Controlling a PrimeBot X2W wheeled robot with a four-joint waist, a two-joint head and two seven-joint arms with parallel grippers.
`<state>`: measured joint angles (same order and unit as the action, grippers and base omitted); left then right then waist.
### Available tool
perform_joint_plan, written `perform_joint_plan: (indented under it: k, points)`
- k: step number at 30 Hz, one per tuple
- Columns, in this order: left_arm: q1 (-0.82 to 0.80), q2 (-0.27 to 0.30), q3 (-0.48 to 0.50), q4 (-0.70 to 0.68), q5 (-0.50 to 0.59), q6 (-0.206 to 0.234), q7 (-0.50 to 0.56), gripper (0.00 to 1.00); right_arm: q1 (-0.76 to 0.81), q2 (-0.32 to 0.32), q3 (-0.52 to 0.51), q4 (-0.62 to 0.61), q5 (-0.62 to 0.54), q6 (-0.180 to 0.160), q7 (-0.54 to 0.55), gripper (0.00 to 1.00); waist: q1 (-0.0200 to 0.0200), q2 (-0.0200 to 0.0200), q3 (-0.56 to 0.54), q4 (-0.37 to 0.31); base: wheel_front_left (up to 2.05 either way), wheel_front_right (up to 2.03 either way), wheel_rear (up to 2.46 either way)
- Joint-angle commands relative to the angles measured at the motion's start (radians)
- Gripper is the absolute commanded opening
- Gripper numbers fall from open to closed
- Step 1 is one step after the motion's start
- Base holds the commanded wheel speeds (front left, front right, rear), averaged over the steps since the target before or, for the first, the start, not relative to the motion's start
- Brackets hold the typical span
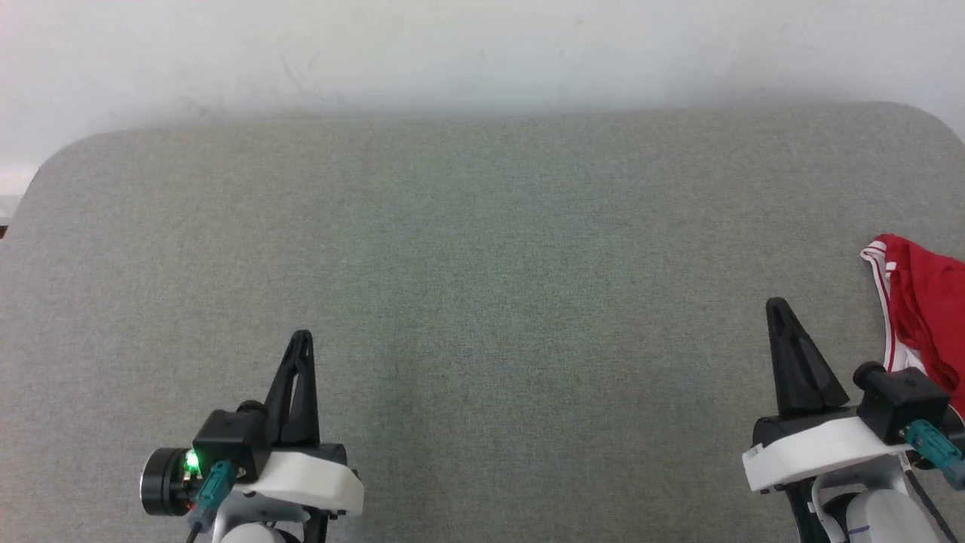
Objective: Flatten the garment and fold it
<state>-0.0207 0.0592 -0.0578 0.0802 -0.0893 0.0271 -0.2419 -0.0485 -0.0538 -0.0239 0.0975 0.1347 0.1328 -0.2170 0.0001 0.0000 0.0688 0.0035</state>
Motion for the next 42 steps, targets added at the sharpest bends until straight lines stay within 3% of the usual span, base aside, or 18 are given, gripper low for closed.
perform_joint_plan:
  k: [1,42]
  points:
    - [0.002,-0.001,0.003,-0.005,0.006,-0.002,0.006,0.00,0.004,0.000,0.002,-0.006,-0.006,0.000,0.005,0.00,0.0000,0.0000,-0.001,0.000,0.00,0.00,0.00]
    - [0.008,-0.004,0.023,-0.032,0.036,-0.011,0.090,0.00,0.020,0.001,0.010,-0.039,-0.052,-0.001,0.081,0.00,0.0000,0.0000,-0.025,-0.001,0.00,0.00,0.00]
